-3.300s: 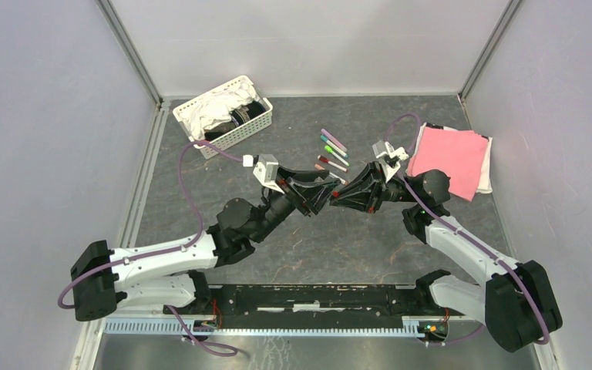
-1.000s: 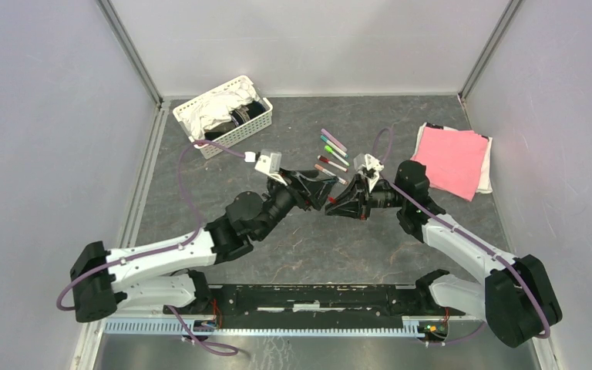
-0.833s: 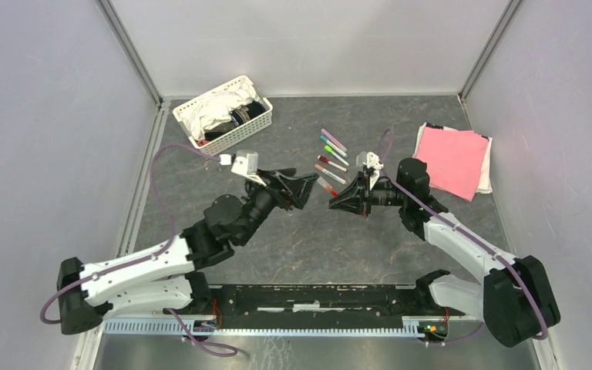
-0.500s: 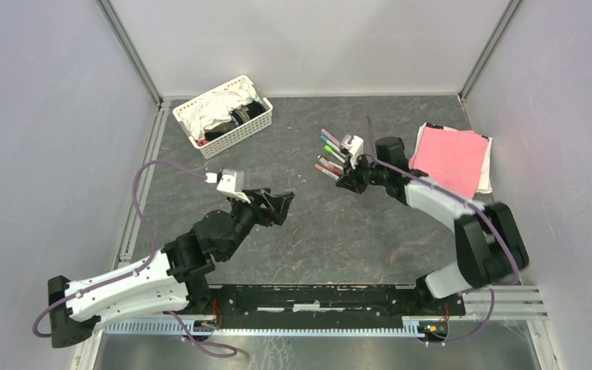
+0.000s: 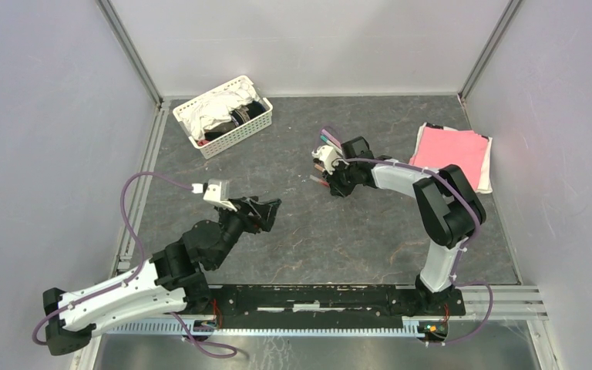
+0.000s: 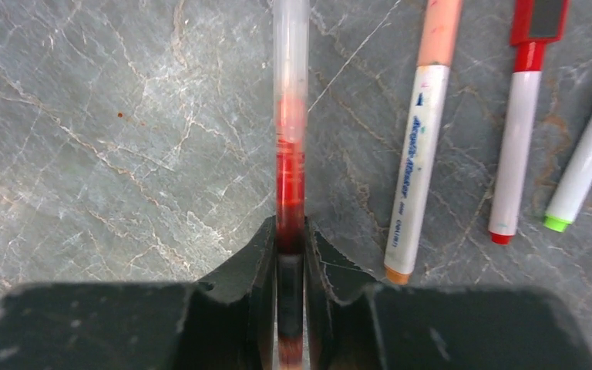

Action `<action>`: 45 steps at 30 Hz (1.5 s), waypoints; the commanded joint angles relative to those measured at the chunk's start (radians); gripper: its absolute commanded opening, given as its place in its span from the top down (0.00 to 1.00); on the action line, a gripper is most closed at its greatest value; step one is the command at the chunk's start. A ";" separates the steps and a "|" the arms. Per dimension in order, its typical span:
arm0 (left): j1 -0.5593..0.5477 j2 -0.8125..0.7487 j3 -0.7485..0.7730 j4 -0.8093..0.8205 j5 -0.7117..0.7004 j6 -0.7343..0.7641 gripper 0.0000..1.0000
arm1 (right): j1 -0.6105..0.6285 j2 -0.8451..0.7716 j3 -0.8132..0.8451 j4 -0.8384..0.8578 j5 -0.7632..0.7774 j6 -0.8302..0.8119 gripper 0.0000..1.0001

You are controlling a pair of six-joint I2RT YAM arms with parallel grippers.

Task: Insert the pens into the pen caps
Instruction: Place the pen at the center of the board, then reset both arms

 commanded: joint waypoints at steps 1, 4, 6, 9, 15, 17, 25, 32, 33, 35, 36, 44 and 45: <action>0.003 -0.026 -0.030 -0.009 -0.036 -0.054 0.18 | 0.007 0.024 0.045 -0.038 0.083 -0.006 0.77; 0.003 -0.023 -0.026 0.002 -0.031 -0.055 0.18 | 0.007 0.011 0.042 -0.039 0.078 -0.009 0.72; 0.003 -0.018 -0.017 0.025 -0.003 -0.049 0.16 | 0.006 -0.008 0.034 -0.043 0.066 -0.017 0.69; 0.003 -0.012 -0.001 0.082 0.051 -0.022 0.15 | -0.001 -0.063 0.031 -0.059 0.059 -0.041 0.66; 0.004 0.034 0.083 0.118 0.082 0.059 0.04 | -0.109 -0.302 0.009 -0.117 -0.118 -0.128 0.59; 0.018 0.057 0.119 0.125 0.085 0.080 0.00 | -0.143 -0.398 0.000 -0.140 -0.129 -0.179 0.56; 0.410 0.241 0.355 0.043 0.470 0.073 0.00 | -0.330 -0.759 0.042 -0.094 0.000 -0.109 0.02; 0.835 0.428 0.661 -0.189 0.801 0.083 0.00 | -0.391 -0.874 0.260 -0.121 0.130 0.110 0.02; 0.843 0.441 0.713 -0.228 0.806 0.110 0.00 | -0.390 -0.870 0.310 -0.150 0.153 0.129 0.02; 0.844 0.448 0.798 -0.296 0.795 0.152 0.00 | -0.391 -0.866 0.396 -0.199 0.187 0.152 0.02; 0.844 0.447 0.838 -0.333 0.791 0.171 0.00 | -0.390 -0.868 0.427 -0.218 0.191 0.154 0.02; 0.845 0.404 0.986 -0.429 0.754 0.230 0.00 | -0.391 -0.842 0.605 -0.305 0.214 0.264 0.02; 0.844 0.399 0.990 -0.432 0.754 0.231 0.00 | -0.391 -0.842 0.611 -0.307 0.211 0.263 0.02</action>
